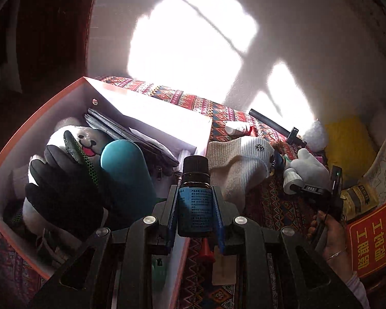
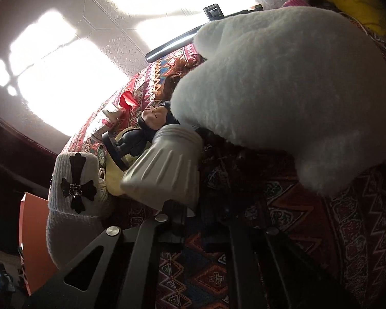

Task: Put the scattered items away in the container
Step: 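Release the blue bottle into the pink box with the left tool while the right carries the cup, then lower the white ribbed cup into the pink box and open the right tool, then move both tools back toward the remaining items on the bed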

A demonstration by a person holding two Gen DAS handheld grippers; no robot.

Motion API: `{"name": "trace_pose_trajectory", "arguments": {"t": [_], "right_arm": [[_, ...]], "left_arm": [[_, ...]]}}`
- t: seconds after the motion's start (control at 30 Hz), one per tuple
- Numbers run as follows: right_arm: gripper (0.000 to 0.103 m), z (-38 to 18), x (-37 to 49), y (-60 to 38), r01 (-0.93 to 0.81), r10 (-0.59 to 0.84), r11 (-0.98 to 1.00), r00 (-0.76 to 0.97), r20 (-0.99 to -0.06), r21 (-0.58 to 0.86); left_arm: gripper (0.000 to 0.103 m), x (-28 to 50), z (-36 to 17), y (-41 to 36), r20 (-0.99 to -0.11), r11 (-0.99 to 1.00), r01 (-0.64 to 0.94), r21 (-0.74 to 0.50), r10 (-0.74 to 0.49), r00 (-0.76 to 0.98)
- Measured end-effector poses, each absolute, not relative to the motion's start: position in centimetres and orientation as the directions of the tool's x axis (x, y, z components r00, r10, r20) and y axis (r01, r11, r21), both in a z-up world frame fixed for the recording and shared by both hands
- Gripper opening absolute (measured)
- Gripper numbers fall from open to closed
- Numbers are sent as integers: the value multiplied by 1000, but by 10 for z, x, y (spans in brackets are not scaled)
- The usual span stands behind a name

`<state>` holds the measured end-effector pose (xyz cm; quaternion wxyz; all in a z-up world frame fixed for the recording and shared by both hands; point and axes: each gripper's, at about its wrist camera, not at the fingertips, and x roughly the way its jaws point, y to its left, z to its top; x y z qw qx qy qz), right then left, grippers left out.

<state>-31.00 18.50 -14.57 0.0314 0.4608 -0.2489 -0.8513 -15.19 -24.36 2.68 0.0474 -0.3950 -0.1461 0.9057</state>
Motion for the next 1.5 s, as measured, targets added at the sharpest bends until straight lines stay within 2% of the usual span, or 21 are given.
{"name": "trace_pose_trajectory", "arguments": {"t": [0.13,0.23,0.4,0.53,0.6,0.67,0.73,0.77,0.8,0.87,0.97,1.03,1.1,1.27,1.43,1.5], "right_arm": [[5,-116,-295,194,-132,-302,-868,-625,-720,478],[5,-79,-278,194,-74,-354,-841,-674,-648,536],[5,11,-234,160,133,-501,-759,-744,-442,637],[5,95,-180,94,368,-562,-767,-780,-275,525],[5,116,-156,51,468,-608,-760,-757,-239,450],[5,119,-134,7,553,-669,-729,-700,-250,404],[5,105,-121,-42,623,-723,-690,-613,-317,368],[6,95,-118,-65,654,-741,-670,-566,-361,351],[6,84,-116,-85,674,-748,-657,-526,-405,337],[17,60,-119,-109,678,-742,-650,-470,-478,343],[34,52,-124,-107,644,-721,-677,-481,-498,357],[71,64,-125,-88,609,-700,-709,-547,-458,355],[82,83,-126,-56,580,-691,-723,-605,-396,375],[82,112,-124,-2,516,-633,-767,-704,-323,381],[82,109,-145,62,374,-533,-816,-781,-325,440],[82,102,-152,91,303,-471,-841,-818,-331,449]], "left_arm": [[21,-145,33,-258,-686,-950,52,-308,184,-704],[21,-136,38,-279,-673,-939,97,-331,163,-721],[21,-116,51,-315,-640,-924,165,-344,103,-761],[21,-106,58,-327,-625,-930,176,-323,70,-777],[21,-104,58,-327,-629,-938,184,-292,43,-777],[21,-103,56,-330,-632,-938,204,-280,20,-775],[28,-102,54,-338,-632,-928,226,-296,13,-775],[43,-100,55,-344,-628,-920,244,-308,4,-778],[67,-96,56,-351,-620,-910,265,-320,-11,-784],[84,-87,60,-363,-591,-890,296,-346,-38,-806],[84,-77,67,-374,-563,-880,312,-359,-62,-824],[85,-74,68,-376,-555,-878,314,-361,-68,-829],[86,-76,67,-373,-556,-881,307,-361,-61,-829],[86,-85,69,-332,-552,-930,190,-314,16,-833],[86,-92,66,-242,-551,-991,7,-133,68,-831],[85,-95,56,-203,-577,-995,-66,-79,100,-811]]}}
